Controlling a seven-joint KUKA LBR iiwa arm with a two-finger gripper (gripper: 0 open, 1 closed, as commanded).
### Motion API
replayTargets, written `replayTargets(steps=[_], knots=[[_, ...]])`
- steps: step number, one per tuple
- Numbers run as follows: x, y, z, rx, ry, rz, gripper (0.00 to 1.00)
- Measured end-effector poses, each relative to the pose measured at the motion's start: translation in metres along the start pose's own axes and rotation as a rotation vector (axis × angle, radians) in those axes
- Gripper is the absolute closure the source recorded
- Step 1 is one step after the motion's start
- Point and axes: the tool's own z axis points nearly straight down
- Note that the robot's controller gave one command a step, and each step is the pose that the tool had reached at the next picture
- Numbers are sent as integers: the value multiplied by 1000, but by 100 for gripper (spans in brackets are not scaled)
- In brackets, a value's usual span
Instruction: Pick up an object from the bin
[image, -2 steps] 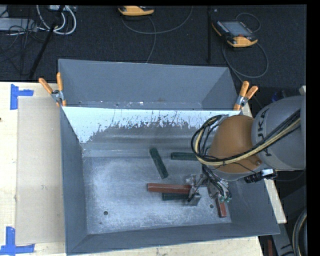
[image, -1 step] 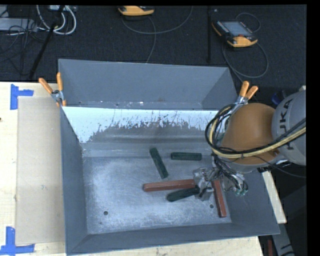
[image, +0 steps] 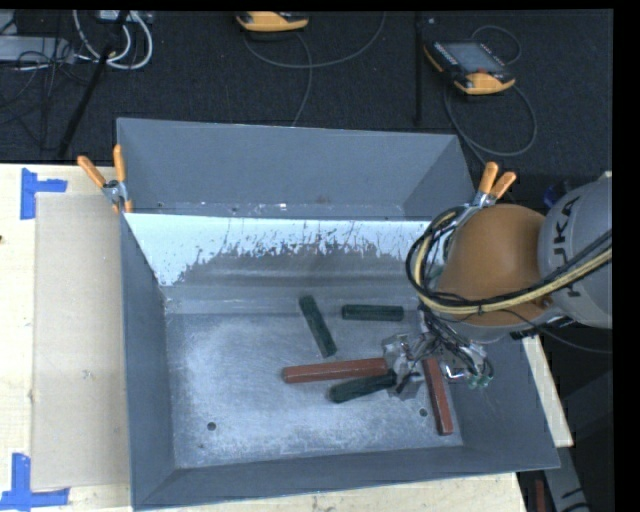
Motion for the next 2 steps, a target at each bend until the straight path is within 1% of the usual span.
replayTargets(steps=[1, 2], knots=[[-40, 1, -96, 1, -4, -300, 100], [-39, 1, -95, -1, -1, -297, 0]])
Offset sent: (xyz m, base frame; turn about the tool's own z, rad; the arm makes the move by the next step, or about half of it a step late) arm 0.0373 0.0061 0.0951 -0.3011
